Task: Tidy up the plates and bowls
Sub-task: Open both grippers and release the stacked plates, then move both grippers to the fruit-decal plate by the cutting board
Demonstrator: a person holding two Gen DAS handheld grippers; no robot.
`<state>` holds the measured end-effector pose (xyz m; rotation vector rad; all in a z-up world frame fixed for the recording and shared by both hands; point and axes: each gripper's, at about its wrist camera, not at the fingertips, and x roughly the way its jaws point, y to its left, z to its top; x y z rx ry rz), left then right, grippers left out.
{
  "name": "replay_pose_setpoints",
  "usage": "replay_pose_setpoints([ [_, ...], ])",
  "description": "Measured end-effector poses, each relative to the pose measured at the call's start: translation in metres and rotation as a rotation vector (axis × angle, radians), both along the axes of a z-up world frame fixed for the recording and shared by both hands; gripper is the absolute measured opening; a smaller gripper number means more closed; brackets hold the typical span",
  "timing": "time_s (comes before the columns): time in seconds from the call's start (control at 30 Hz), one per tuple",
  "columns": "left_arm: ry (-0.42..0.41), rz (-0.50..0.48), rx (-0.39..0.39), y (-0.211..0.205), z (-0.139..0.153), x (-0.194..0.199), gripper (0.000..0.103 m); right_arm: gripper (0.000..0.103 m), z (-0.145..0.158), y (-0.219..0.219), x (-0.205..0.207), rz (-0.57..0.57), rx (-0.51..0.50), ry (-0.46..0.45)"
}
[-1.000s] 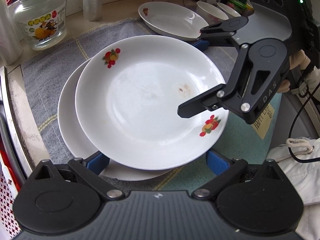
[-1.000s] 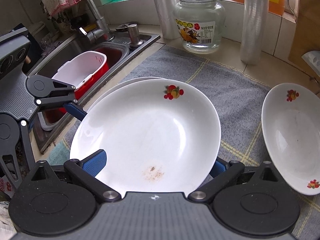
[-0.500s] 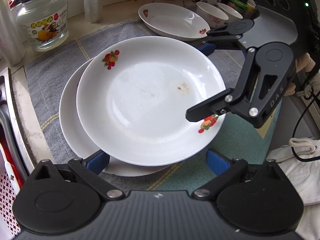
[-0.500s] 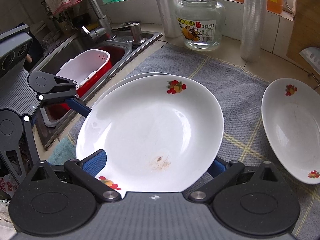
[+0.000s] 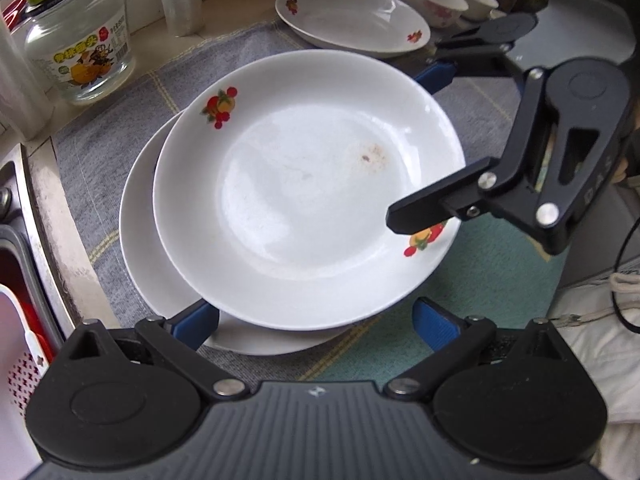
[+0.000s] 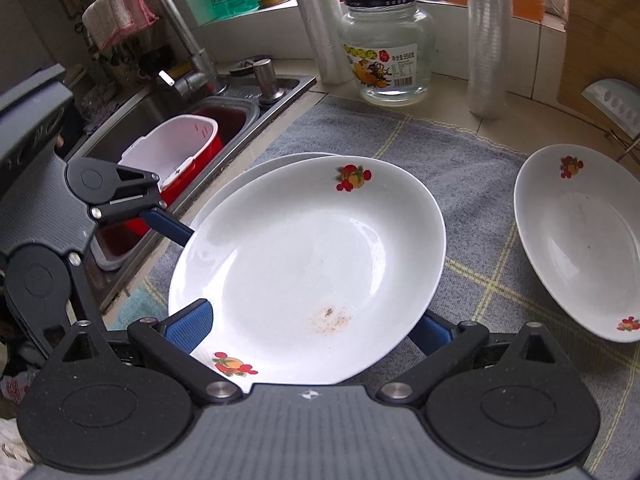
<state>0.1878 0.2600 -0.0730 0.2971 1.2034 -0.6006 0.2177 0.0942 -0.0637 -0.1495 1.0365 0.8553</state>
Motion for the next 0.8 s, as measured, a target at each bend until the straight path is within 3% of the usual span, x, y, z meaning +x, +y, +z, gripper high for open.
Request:
replay_pose_setpoints([
  [0.3, -0.013, -0.012, 0.112, -0.019, -0.009, 0.002, 0.102, 0.103, 0.004, -0.003, 0.002, -0.043, 0.019, -0.005],
  [0.47, -0.042, 0.01, 0.089, -0.015, -0.001, -0.009, 0.102, 0.103, 0.006, -0.003, -0.004, -0.033, 0.01, -0.03],
  [0.67, -0.194, 0.064, 0.032, 0.002, 0.014, -0.036, 0.102, 0.103, 0.004, -0.004, -0.019, -0.04, -0.08, -0.14],
  [0.8, -0.354, 0.111, -0.089, 0.005, 0.025, -0.057, 0.102, 0.103, 0.001, -0.011, -0.029, -0.069, -0.132, -0.177],
])
